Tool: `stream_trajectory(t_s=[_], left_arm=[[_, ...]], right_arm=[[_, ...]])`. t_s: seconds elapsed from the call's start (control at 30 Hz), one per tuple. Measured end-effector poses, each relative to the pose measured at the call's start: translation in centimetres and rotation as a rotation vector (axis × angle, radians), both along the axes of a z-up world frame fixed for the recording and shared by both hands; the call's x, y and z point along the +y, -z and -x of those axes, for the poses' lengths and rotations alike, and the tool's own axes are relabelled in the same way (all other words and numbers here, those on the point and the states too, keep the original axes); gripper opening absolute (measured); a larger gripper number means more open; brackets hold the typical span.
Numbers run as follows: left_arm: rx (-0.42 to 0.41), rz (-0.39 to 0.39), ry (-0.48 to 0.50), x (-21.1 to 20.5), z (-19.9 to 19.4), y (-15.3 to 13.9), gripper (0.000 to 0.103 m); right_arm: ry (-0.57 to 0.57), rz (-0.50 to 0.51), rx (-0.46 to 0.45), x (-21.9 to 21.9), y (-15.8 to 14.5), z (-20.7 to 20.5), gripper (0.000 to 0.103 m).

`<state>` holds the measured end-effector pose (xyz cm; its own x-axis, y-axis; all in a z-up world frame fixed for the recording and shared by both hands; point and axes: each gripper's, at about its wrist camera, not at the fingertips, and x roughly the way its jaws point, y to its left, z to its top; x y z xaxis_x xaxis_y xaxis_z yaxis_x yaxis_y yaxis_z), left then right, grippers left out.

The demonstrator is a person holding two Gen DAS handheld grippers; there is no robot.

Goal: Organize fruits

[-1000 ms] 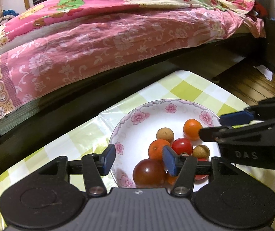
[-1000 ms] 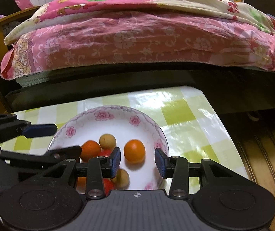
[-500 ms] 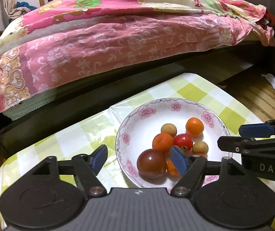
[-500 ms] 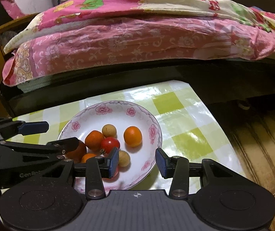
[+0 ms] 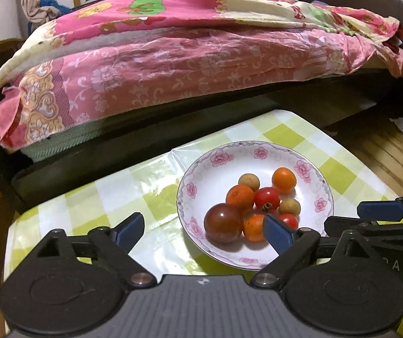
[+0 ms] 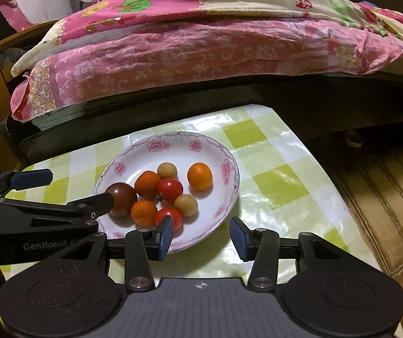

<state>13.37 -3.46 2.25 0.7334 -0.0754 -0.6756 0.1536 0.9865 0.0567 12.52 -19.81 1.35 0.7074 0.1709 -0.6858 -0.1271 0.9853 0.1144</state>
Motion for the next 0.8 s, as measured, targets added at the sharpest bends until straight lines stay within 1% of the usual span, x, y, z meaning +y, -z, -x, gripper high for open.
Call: stream_trajectory(t_s=[0.17,0.8], left_arm=[[-0.007,0.006,-0.015,0.0,0.7,0.0,0.101],[-0.005,0.016,-0.047,0.2,2.9,-0.3,0.101]], right_arm=[[0.01,-0.01,-0.001,-0.1,-0.1,0.5,0.042],[0.03,-0.034,0.005,-0.1,-0.2,2.5,0.042]])
